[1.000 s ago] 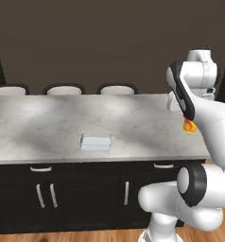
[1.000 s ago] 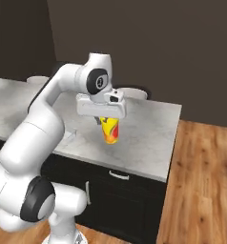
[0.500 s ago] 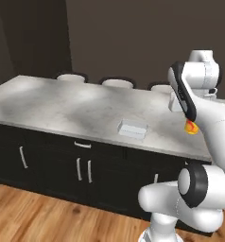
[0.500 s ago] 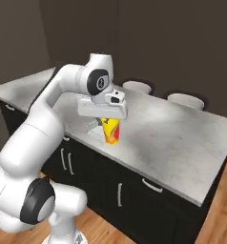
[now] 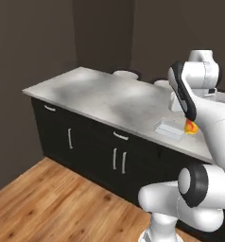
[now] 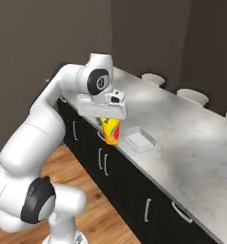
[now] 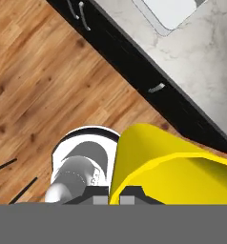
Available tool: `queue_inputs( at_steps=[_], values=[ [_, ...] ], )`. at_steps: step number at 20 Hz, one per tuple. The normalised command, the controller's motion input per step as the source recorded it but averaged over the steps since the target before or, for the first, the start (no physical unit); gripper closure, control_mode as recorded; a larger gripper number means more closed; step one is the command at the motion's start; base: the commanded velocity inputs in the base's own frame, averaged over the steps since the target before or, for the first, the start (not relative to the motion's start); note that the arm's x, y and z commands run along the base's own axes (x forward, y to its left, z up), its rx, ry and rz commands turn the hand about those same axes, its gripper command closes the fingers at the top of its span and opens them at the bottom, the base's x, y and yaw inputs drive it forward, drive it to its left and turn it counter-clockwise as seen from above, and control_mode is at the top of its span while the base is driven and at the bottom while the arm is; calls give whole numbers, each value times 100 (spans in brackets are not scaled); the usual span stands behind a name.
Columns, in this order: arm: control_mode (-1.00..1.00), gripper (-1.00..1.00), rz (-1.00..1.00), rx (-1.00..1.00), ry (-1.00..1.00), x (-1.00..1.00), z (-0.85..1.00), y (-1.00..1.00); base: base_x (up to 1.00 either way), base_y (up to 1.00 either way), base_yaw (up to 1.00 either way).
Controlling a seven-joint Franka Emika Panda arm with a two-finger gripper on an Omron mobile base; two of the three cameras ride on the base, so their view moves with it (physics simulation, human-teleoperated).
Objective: Pick the cup and tupperware and place them in the sink. Then turn on the water.
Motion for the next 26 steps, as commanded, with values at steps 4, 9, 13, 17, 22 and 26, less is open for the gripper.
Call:
queue_inputs(
  at_steps=[4, 9, 13, 17, 22, 26],
  values=[
    [100, 100, 0, 0, 0, 0, 0, 0, -18, 0, 55],
    [100, 100, 0, 0, 0, 0, 0, 0, -12, 0, 60],
    [100, 100, 0, 0, 0, 0, 0, 0, -11, 0, 61],
    [100, 100, 0, 0, 0, 0, 0, 0, -10, 0, 60],
    [100, 100, 0, 0, 0, 0, 0, 0, -7, 0, 61],
    [100, 100, 0, 0, 0, 0, 0, 0, -7, 0, 61]
  ],
)
